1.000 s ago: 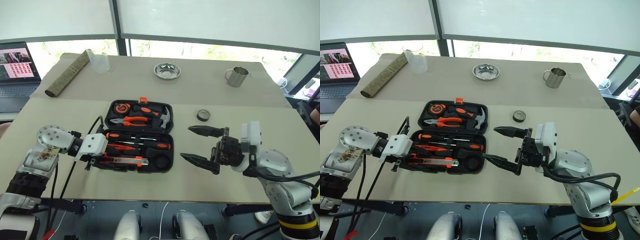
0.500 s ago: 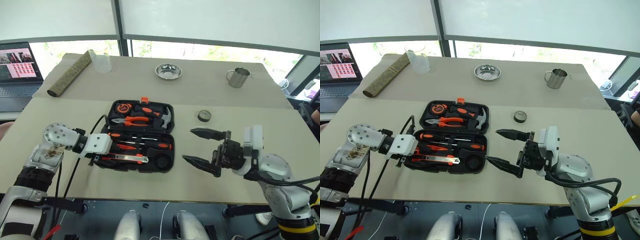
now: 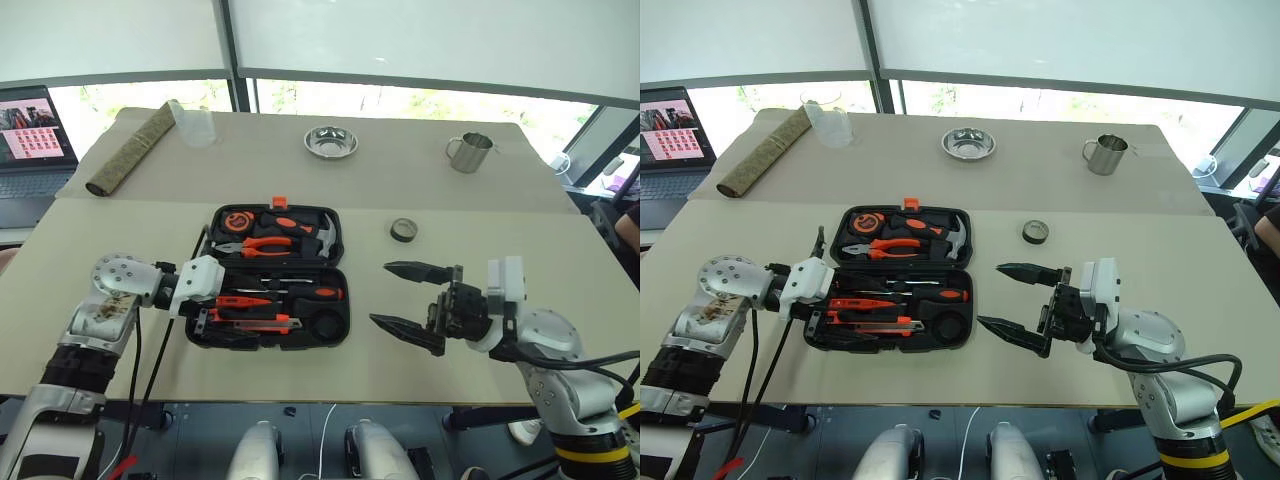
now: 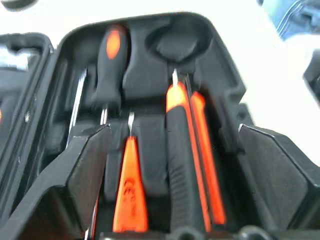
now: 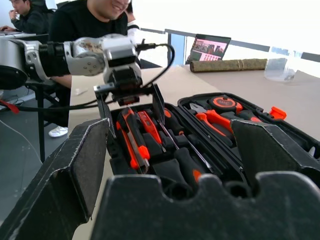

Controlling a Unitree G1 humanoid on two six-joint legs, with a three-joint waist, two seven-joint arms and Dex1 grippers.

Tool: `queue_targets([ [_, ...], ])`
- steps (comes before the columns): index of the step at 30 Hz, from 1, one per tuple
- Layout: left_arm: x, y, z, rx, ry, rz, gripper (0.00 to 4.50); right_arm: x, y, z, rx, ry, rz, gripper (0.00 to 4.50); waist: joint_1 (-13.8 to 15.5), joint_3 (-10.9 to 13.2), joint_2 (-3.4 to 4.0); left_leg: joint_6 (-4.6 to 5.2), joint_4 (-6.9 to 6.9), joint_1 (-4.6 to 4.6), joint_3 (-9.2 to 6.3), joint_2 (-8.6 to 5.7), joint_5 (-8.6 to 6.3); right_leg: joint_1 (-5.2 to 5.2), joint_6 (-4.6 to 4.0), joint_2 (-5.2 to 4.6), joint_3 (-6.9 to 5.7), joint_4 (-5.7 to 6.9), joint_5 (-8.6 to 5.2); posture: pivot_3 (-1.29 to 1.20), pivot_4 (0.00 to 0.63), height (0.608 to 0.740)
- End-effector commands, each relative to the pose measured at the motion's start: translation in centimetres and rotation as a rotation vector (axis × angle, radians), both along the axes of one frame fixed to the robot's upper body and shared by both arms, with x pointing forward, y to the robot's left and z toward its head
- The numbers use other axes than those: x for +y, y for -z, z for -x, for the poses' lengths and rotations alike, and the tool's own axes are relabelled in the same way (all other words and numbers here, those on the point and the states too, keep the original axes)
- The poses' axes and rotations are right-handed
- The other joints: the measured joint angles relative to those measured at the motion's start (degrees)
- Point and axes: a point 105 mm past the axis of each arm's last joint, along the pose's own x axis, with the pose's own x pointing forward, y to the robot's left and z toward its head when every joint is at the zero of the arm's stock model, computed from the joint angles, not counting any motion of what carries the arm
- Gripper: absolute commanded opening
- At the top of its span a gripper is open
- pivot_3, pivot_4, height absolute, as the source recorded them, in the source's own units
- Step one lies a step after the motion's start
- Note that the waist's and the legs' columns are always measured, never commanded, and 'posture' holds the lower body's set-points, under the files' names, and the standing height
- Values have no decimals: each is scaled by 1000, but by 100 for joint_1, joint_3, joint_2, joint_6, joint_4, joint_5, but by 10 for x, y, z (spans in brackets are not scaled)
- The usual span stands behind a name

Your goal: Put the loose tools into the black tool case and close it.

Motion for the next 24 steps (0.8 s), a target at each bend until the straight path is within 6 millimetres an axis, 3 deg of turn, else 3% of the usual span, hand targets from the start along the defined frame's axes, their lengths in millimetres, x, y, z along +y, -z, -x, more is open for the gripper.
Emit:
queue_targets([
  [1,8,-17,2,-49,-24,80,4217,-1,-7,1,-54,1,-21,4500,-5,0,0,0,0,0,0,1,0,-1,0,0,0,0,0,0,150,740],
  [3,17,-17,5,-46,-40,99,3714,-1,-6,-1,-52,6,-28,4500,-3,0,0,0,0,0,0,1,0,-1,0,1,0,0,0,0,150,740],
  [7,23,-6,11,-40,-40,68,2213,-1,-4,-3,-51,13,-35,4500,-3,0,1,0,0,0,1,1,0,0,0,0,0,0,0,0,150,740],
  [13,19,13,12,-37,-49,35,132,-3,-3,-5,-54,34,-38,4500,20,0,1,0,0,0,2,-1,0,1,0,-2,-1,0,0,0,150,740],
  [19,13,25,9,-24,-59,-15,15,-3,-4,-3,-48,41,-35,4500,16,0,1,0,0,2,2,0,0,1,-1,0,0,1,1,0,150,740],
  [24,10,37,6,96,-152,-23,15,-3,-5,-3,-48,46,-36,4500,55,-2,5,0,0,14,3,-1,0,13,0,-2,0,2,0,0,150,740],
])
